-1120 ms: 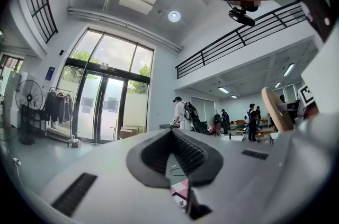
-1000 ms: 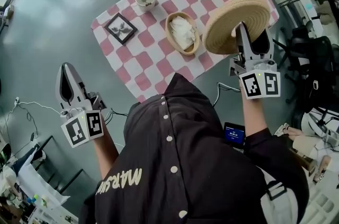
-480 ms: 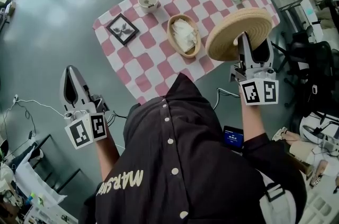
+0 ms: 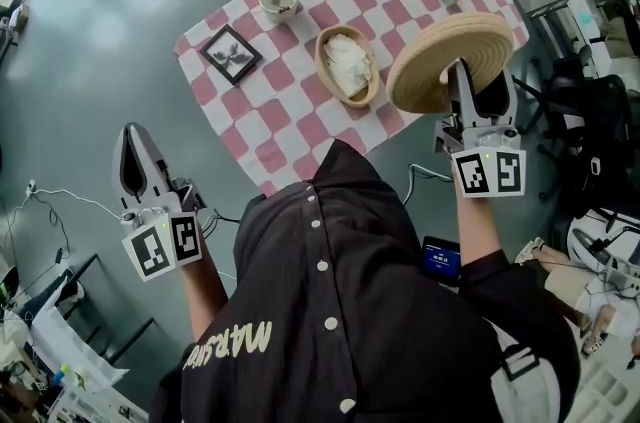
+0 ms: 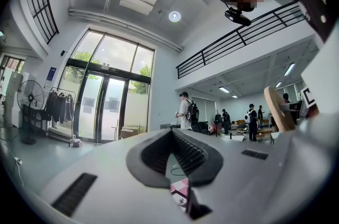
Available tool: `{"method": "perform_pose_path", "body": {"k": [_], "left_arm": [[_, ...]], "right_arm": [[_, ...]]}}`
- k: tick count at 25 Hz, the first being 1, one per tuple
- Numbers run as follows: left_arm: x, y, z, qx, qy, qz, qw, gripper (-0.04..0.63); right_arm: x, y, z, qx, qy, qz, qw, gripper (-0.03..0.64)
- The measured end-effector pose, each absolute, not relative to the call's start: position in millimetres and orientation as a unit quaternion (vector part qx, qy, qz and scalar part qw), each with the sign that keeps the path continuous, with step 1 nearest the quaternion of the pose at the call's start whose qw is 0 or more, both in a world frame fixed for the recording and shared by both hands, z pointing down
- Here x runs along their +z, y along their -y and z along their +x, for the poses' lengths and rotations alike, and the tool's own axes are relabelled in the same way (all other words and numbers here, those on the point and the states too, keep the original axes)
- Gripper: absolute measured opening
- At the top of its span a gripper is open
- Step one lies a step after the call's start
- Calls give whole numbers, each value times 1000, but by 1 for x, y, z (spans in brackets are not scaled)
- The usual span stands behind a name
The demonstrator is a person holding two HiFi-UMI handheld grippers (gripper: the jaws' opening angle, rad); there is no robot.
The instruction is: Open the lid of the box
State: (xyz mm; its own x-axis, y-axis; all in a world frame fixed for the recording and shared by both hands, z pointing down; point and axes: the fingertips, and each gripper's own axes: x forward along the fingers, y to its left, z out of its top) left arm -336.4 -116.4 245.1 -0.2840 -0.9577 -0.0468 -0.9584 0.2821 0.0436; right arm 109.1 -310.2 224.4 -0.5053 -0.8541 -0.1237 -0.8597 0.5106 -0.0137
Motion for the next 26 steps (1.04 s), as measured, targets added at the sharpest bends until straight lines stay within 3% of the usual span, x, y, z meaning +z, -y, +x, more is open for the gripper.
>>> {"method": "perform_pose_path", "body": {"k": [26], "left_arm": [[239, 126, -334, 31, -797, -603, 11, 11]], "right_arm": [[226, 318, 94, 23, -881, -469, 53, 282]]}}
